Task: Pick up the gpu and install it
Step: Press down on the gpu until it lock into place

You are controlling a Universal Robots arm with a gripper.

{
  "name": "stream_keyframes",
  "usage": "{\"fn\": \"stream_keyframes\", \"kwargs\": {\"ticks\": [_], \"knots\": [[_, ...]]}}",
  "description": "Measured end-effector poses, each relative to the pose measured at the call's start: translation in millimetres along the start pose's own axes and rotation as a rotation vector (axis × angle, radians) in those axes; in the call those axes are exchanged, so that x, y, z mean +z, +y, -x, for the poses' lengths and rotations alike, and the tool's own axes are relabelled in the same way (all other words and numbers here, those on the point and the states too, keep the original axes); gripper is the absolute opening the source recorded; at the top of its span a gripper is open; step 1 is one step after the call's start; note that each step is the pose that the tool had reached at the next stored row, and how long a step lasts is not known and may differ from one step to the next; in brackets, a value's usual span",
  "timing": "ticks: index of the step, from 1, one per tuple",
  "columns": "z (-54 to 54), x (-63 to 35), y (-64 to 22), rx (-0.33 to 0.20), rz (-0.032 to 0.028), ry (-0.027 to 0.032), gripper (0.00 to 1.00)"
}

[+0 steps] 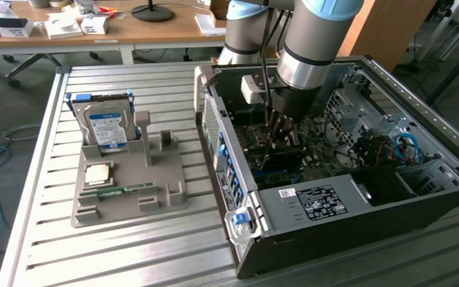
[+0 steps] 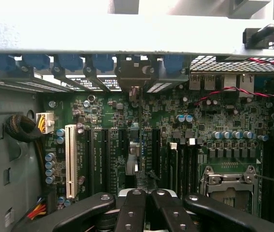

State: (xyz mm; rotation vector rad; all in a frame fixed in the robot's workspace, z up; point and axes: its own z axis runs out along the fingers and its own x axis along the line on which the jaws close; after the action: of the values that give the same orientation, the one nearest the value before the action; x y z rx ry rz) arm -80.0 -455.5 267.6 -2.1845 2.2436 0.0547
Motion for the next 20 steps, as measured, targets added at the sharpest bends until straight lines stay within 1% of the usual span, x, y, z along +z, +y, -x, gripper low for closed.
{"fn": "stream_keyframes", "kwargs": {"ticks": [4, 7, 12, 20], "knots": [[-0.1, 0.6, 0.0, 0.000, 0.0003, 0.0005, 0.11], [0.0, 0.8, 0.0, 0.000, 0.0001, -0.0015, 0.11], [0.0, 0.9, 0.0, 0.000, 0.0002, -0.0018, 0.11], [0.6, 1.2, 0.0, 0.000, 0.0003, -0.0047, 0.11]]}}
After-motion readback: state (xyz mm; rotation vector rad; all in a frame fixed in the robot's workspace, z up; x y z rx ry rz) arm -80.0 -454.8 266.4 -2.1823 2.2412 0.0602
